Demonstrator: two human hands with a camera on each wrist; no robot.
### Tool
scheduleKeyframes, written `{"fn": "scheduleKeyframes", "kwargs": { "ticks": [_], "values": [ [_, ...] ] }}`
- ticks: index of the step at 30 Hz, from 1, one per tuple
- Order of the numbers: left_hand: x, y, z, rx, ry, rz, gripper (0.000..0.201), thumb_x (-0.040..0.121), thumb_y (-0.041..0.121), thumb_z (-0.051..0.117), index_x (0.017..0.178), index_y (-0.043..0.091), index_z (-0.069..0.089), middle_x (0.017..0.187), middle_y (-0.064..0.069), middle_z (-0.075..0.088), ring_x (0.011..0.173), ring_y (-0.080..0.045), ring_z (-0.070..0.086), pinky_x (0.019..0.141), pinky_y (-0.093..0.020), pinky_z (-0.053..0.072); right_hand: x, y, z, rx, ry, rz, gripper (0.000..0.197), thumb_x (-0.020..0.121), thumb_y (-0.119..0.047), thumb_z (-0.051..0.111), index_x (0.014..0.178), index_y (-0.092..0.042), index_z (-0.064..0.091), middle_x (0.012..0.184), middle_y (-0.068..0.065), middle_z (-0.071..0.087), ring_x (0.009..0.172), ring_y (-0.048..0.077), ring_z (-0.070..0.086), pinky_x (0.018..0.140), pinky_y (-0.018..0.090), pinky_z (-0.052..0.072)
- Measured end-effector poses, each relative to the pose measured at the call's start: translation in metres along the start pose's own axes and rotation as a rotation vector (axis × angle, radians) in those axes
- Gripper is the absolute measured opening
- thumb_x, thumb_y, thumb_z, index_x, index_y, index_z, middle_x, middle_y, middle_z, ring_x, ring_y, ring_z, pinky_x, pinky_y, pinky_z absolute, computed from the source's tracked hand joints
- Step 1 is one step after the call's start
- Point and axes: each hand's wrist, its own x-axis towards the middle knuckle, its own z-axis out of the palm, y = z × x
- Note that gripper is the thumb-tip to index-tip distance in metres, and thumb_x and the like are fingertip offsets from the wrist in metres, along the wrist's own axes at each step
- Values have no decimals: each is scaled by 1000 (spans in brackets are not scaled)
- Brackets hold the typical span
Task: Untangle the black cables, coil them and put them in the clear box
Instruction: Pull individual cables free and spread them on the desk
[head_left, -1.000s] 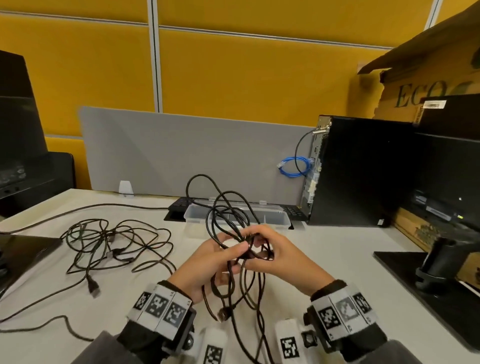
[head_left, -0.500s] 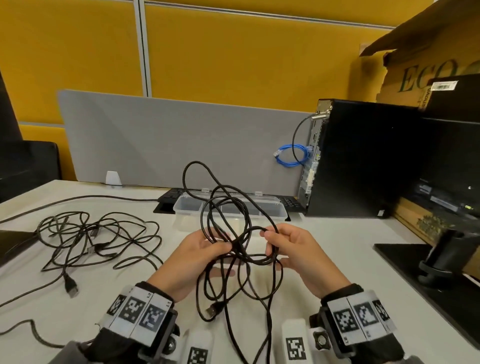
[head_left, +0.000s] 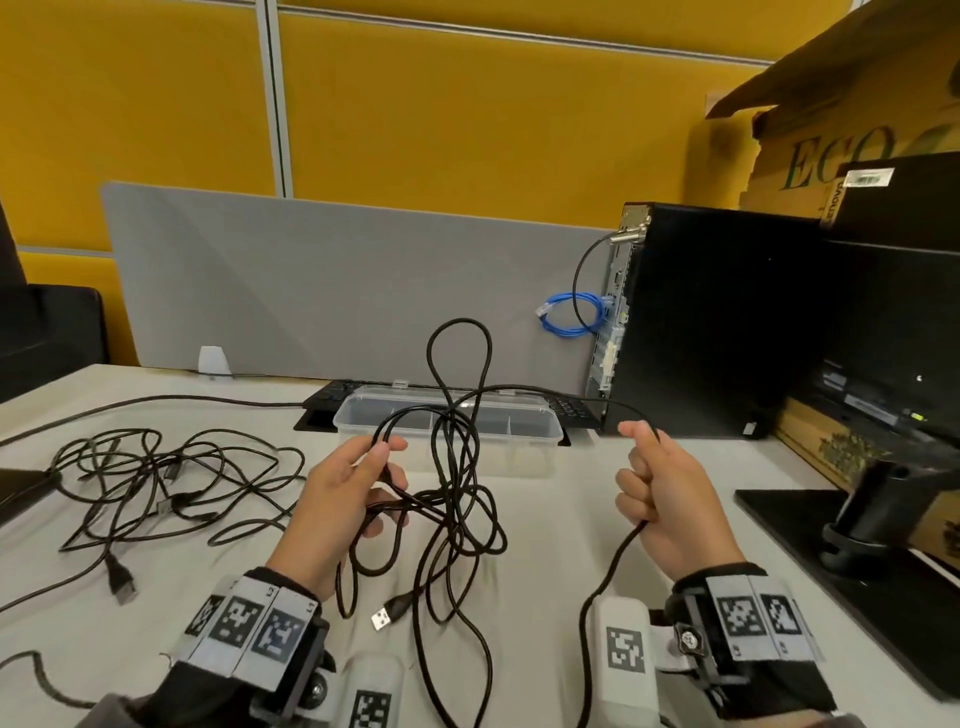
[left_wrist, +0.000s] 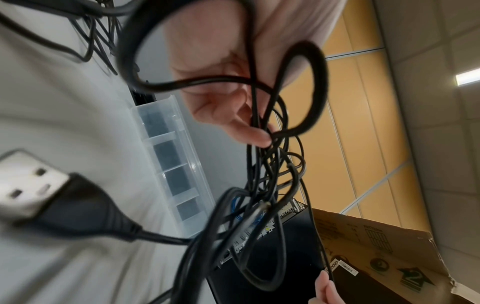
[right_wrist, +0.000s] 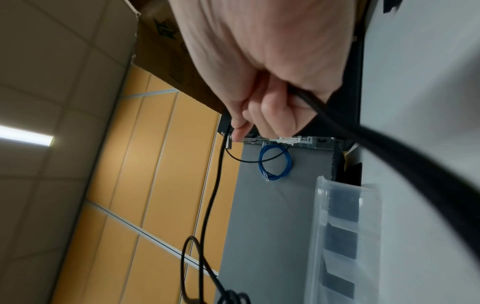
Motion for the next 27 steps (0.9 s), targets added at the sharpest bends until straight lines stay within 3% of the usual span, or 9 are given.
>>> {"fn": "scheduleKeyframes", "kwargs": {
  "ticks": [6, 9, 12, 14, 17, 20, 23, 27],
  "values": [
    [4, -1, 0, -113, 6, -58, 24, 99, 29, 38, 96, 23, 62, 67, 0, 51, 65, -14, 51, 70, -33, 49, 3, -2, -6, -60, 78, -21, 7, 93, -26, 54, 94, -20, 58, 52, -9, 33, 44, 5, 28, 39, 16, 28],
    [5, -2, -2, -287, -49, -140, 26, 99, 32, 38, 93, 21, 60, 61, 3, 41, 61, -11, 43, 84, -45, 53, 3, -5, -9, -136, 114, -39, 12, 92, -29, 56, 102, -23, 60, 70, -5, 42, 57, 8, 34, 52, 21, 33],
    [6, -2, -3, -412, -69, -164, 28, 98, 34, 37, 86, 22, 60, 58, 4, 36, 53, -8, 38, 82, -49, 53, -2, -12, -11, -225, 155, -152, 12, 95, -27, 50, 102, -28, 60, 83, -3, 47, 67, 10, 40, 60, 22, 39],
    [7, -2, -3, -444, -77, -152, 29, 98, 34, 36, 85, 21, 59, 60, 3, 35, 55, -9, 37, 81, -50, 53, -4, -13, -13, -397, 240, -324, 14, 94, -26, 50, 105, -25, 59, 88, -6, 53, 78, 11, 48, 71, 27, 43],
    [6, -1, -2, -459, -91, -142, 30, 99, 34, 34, 84, 20, 56, 64, 1, 39, 61, -12, 41, 82, -51, 53, -3, -15, -16, -668, 310, -546, 14, 94, -18, 52, 106, -18, 58, 98, -3, 57, 94, 14, 51, 80, 30, 40],
    [6, -1, -2, -500, -100, -158, 29, 98, 36, 36, 82, 22, 54, 77, -2, 49, 74, -17, 48, 82, -54, 53, 5, -14, -18, -959, 229, -590, 21, 94, -10, 48, 113, -16, 56, 102, -2, 52, 99, 15, 50, 84, 31, 42],
    [7, -2, -3, -547, -115, -173, 28, 98, 37, 35, 82, 21, 53, 86, -6, 57, 86, -24, 57, 81, -55, 53, 17, -21, -15, -1265, 182, -653, 26, 94, -7, 47, 116, -17, 55, 98, 0, 48, 98, 24, 52, 83, 34, 42],
    [7, -2, -4, -634, -165, -171, 27, 100, 36, 31, 87, 20, 48, 82, -8, 62, 87, -29, 64, 71, -52, 56, 13, -35, 2, -1533, 223, -611, 28, 94, -19, 50, 120, -28, 54, 114, 2, 48, 109, 24, 40, 82, 34, 22]
  ]
}}
